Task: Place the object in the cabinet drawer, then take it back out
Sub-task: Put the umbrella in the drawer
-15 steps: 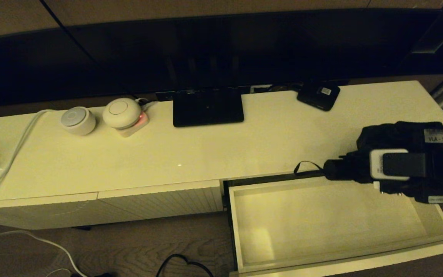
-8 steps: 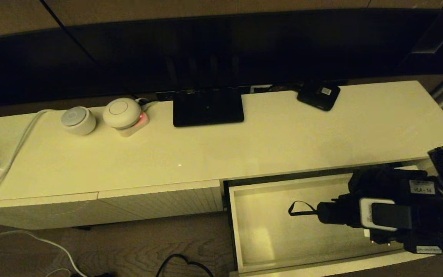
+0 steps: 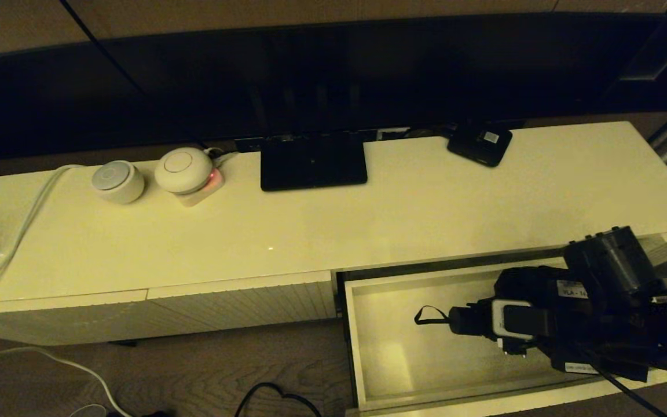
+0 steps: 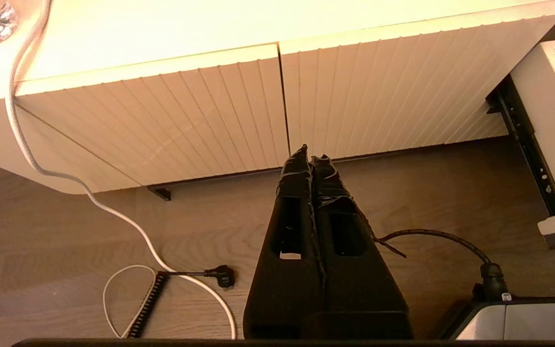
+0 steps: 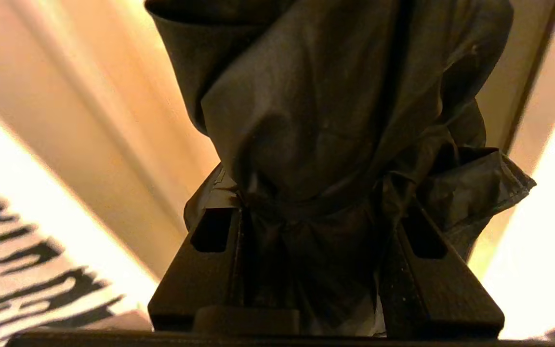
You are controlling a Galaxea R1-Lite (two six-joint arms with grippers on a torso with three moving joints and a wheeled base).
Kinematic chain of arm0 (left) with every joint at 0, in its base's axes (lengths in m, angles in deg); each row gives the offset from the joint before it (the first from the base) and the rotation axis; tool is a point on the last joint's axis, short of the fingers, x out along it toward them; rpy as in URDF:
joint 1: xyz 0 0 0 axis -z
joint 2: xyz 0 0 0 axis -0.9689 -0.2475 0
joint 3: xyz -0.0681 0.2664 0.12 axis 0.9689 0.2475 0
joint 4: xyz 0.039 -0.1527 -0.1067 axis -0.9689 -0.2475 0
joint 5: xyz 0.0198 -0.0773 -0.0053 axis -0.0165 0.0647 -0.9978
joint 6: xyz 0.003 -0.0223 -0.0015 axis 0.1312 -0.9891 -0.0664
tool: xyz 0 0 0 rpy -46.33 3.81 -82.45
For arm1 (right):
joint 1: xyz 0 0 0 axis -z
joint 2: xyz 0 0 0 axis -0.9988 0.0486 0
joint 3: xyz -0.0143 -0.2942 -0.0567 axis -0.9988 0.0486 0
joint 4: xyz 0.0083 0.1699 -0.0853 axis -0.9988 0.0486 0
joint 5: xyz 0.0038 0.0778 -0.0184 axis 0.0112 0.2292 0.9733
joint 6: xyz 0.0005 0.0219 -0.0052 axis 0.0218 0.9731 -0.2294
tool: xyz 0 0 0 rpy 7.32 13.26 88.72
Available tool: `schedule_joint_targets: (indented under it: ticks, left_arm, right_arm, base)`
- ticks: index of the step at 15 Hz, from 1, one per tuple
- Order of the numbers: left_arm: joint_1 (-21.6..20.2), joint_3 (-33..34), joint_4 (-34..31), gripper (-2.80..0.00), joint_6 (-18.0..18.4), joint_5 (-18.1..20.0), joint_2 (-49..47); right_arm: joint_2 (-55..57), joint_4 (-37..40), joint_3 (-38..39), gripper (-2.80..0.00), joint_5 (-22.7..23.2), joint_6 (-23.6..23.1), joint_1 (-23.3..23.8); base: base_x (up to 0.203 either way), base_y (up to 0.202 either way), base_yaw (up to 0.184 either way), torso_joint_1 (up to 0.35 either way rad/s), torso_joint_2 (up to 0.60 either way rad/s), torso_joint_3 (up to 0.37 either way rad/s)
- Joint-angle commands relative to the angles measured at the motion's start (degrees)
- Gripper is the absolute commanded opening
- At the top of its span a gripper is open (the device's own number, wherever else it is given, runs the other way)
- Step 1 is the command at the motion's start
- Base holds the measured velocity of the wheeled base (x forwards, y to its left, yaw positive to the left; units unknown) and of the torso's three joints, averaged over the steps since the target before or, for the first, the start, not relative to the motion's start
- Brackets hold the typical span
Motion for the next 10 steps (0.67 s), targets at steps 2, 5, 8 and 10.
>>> schedule_joint_targets:
  ticks: [2, 5, 8, 10]
  left_arm:
    - [-0.02, 0.18, 0.0, -2.8, 0.01, 0.0, 0.0]
    - [-0.02, 0.18, 0.0, -2.8, 0.1, 0.0, 0.0]
    - [-0.02, 0.18, 0.0, -2.8, 0.01, 0.0, 0.0]
    - [-0.02, 0.18, 0.0, -2.8, 0.06, 0.0, 0.0]
  right_arm:
    - [4.51, -1.95, -0.24, -2.8, -0.28, -0.56, 0.12]
    - [5.2, -1.79, 0.74, -2.8, -0.63, -1.01, 0.45]
    - [5.69, -2.28, 1.87, 0.0, -0.67, -1.14, 0.55]
    - [6.13, -2.73, 1.78, 0.0, -0.89, -0.75, 0.55]
  base:
    - [0.0, 0.0, 0.0, 0.0, 0.0, 0.0]
    - [0.0, 0.0, 0.0, 0.0, 0.0, 0.0]
    - [0.0, 0.0, 0.0, 0.0, 0.0, 0.0]
    - [0.0, 0.0, 0.0, 0.0, 0.0, 0.0]
